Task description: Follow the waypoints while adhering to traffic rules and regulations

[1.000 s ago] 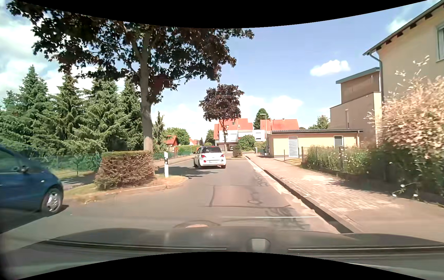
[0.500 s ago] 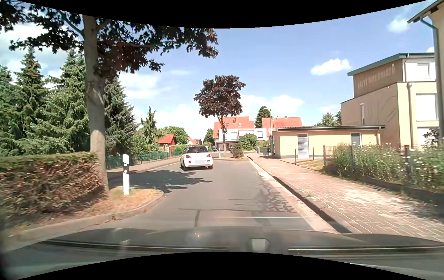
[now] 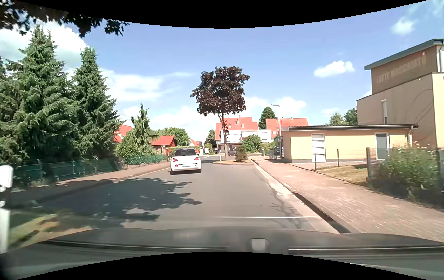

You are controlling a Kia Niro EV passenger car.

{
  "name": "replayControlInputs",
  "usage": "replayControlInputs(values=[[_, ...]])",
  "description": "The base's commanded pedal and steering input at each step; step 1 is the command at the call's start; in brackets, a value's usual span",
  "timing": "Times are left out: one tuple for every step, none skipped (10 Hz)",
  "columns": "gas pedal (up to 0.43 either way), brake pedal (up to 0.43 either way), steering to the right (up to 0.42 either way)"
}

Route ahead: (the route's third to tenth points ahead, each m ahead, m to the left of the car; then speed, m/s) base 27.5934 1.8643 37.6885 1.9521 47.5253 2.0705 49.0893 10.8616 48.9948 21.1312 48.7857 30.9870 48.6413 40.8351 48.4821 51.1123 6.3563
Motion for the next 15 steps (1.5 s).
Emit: replayControlInputs(values=[[0.067,0.006,-0.081],[0.059,0.006,-0.087],[0.067,0.006,-0.089],[0.067,0.006,-0.098],[0.067,0.006,-0.107],[0.067,0.006,-0.112],[0.067,0.006,-0.118],[0.067,0.006,-0.120],[0.067,0.006,-0.121],[0.067,0.006,-0.122],[0.067,0.006,-0.122],[0.067,0.006,-0.121],[0.067,0.006,-0.118],[0.067,0.006,-0.112],[0.067,0.006,-0.104]])
